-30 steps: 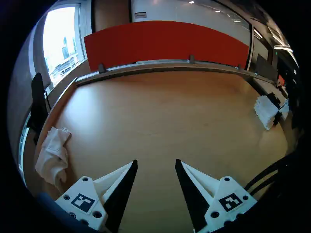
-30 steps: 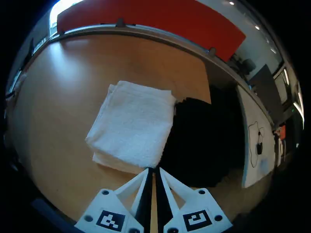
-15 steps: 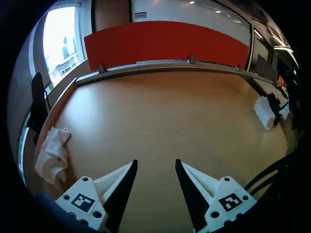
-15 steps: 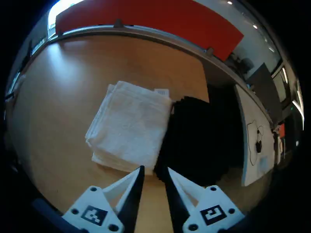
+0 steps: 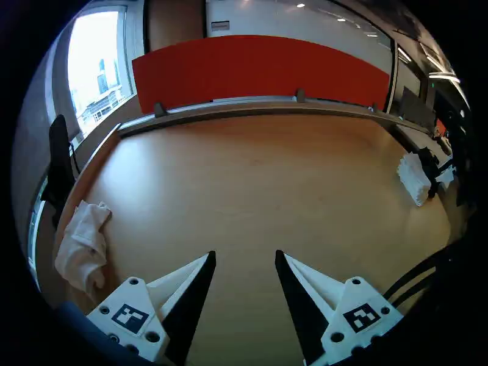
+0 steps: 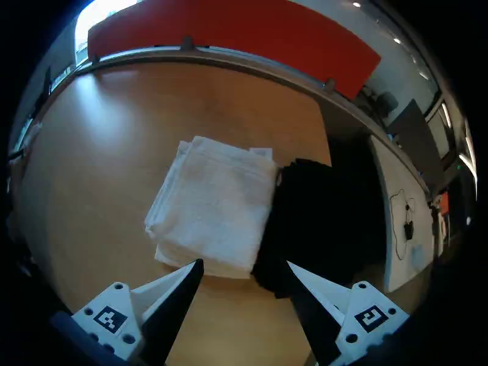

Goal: Fold towel

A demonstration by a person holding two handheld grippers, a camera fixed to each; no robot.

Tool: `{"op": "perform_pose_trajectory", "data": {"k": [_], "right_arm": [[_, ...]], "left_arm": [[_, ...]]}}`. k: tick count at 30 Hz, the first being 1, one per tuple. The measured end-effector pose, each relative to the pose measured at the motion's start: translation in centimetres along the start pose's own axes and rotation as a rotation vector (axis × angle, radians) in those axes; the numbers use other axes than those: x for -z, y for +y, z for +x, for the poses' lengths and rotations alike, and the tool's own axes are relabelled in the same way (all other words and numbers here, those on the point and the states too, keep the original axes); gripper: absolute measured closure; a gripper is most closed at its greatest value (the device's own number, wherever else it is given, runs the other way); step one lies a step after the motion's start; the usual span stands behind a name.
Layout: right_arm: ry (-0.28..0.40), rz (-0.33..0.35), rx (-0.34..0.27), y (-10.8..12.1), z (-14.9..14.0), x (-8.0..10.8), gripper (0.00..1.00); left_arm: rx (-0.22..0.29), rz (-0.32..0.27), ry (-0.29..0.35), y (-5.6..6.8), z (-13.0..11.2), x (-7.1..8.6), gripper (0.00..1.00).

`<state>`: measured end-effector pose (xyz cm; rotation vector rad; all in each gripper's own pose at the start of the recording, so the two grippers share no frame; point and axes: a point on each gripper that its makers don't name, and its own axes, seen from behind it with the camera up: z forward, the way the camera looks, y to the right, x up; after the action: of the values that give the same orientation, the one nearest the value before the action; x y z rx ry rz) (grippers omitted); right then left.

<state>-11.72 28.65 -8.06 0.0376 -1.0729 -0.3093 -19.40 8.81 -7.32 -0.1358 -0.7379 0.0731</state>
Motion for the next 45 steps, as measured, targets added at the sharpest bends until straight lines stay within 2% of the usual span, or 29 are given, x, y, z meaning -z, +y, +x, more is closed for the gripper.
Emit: {"op": "perform_pose_trajectory", "data": {"k": [5,20,26,29,38,45], "right_arm": [[0.025,0.003,-0.024,-0.4,0.9,0.2,0.05],[0.112,0.039,-0.213,-2.8,3.6,0.9,0.05],[0.135,0.028,-0.249,-3.2,3.7,1.0,0.05],[0.167,0.015,-0.263,-3.3,4.3,1.4,0.05],[0.365,-0.028,-0.317,-3.5,8.3,4.0,0.05],[0.519,-0.050,-0.337,-4.2,11.1,6.8,0.05]], "left_arm": [[0.004,0.004,0.005,-0.3,0.0,0.3,0.29],[0.004,0.004,0.020,-0.5,0.6,0.7,0.29],[0.005,0.007,0.027,-0.7,0.9,0.8,0.29],[0.006,0.009,0.033,-0.8,1.1,0.9,0.29],[0.008,0.017,0.056,-1.2,2.3,1.2,0.29],[0.012,0.024,0.076,-1.5,3.3,1.6,0.29]]}}
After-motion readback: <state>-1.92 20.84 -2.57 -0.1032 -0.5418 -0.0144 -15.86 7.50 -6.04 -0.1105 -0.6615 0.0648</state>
